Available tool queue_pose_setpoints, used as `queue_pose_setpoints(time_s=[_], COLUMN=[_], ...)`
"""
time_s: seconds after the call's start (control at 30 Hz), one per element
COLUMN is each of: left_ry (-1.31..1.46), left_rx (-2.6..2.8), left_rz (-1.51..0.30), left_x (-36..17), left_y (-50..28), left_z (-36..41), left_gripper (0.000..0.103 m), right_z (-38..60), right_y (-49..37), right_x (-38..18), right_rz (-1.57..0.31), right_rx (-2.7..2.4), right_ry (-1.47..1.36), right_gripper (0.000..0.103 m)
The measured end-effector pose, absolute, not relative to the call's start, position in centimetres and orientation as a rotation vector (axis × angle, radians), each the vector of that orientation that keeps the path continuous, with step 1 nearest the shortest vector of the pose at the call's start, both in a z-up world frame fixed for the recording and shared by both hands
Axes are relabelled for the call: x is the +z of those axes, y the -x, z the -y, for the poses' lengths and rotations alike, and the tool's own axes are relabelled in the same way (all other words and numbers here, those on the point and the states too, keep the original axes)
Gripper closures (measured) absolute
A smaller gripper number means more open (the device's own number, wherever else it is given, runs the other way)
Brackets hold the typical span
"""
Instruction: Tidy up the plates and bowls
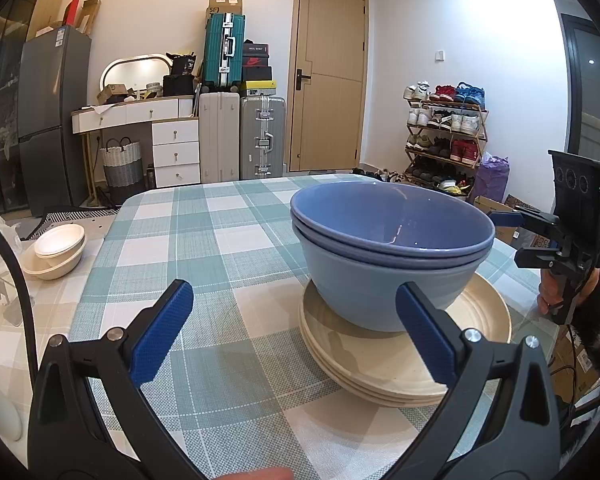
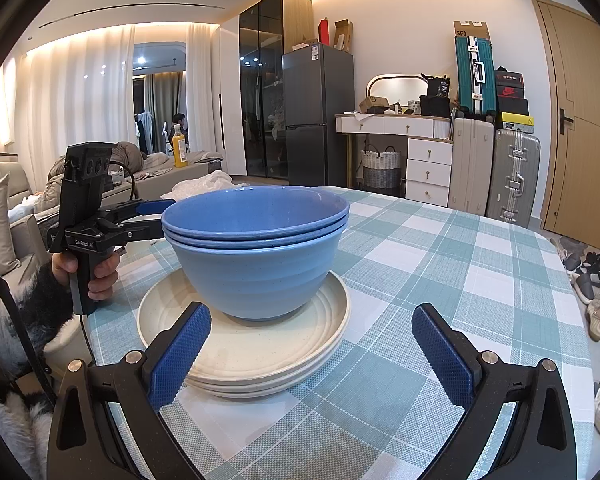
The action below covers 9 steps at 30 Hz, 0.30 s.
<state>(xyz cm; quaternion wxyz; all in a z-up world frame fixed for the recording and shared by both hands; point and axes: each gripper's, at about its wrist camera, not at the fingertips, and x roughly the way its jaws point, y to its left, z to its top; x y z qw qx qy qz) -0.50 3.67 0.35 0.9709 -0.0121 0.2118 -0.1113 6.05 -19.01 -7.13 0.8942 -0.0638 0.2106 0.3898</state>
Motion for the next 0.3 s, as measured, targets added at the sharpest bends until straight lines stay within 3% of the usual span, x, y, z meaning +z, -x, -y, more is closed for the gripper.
queue_pose_setpoints(time_s=[0.3], left_ry=[0.021], left_rx=[-0.224], left_rz=[-0.424], left_x=[0.43], left_y=[0.65], left_z=[-3.66], left_gripper=[0.002], right_z=[19.01], right_y=[-6.07], right_x=[-7.13], right_rz=[-0.437], right_rx=[0.808], right_ry=[0.132], right_gripper=[0.0])
